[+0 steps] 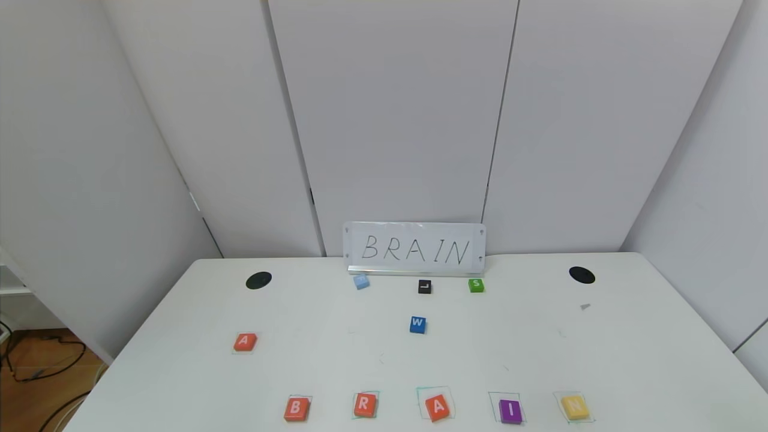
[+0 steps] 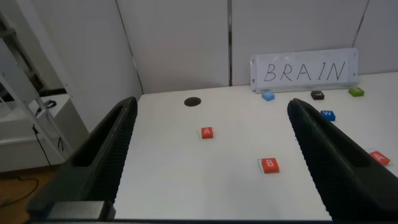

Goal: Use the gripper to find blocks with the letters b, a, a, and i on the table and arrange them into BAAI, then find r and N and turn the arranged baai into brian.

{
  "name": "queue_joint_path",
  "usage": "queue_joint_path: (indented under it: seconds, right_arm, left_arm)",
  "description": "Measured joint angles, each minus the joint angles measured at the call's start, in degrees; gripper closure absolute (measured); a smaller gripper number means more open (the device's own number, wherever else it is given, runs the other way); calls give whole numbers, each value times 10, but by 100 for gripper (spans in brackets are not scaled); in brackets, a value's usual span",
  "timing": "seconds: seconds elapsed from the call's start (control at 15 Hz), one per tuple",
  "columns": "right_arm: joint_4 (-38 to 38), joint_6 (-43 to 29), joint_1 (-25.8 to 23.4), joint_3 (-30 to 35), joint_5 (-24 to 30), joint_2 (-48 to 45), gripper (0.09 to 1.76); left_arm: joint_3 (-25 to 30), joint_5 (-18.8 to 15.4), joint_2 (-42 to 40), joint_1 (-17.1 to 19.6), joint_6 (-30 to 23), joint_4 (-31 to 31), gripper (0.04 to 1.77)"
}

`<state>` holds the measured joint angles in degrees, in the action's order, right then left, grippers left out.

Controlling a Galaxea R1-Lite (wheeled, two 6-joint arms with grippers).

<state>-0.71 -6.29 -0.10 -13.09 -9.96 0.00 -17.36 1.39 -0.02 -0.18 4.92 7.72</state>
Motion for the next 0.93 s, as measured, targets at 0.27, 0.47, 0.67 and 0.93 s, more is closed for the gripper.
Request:
queue_joint_path:
  seconds: [0.27,0.47,0.67,0.93]
  right_arm:
    - [78,15,0,105,38,0,14]
    - [40,22,0,128,67,0,14]
    - [7,21,0,130,69,0,14]
    - [8,19,1,131,70,0,14]
  left_arm:
    - [98,1,0,0,2,-98,9]
    - [145,0,0,0,3,-113,9]
    - [168,-12,0,0,0,-106,9]
    - [165,-29,0,0,-4,-45,9]
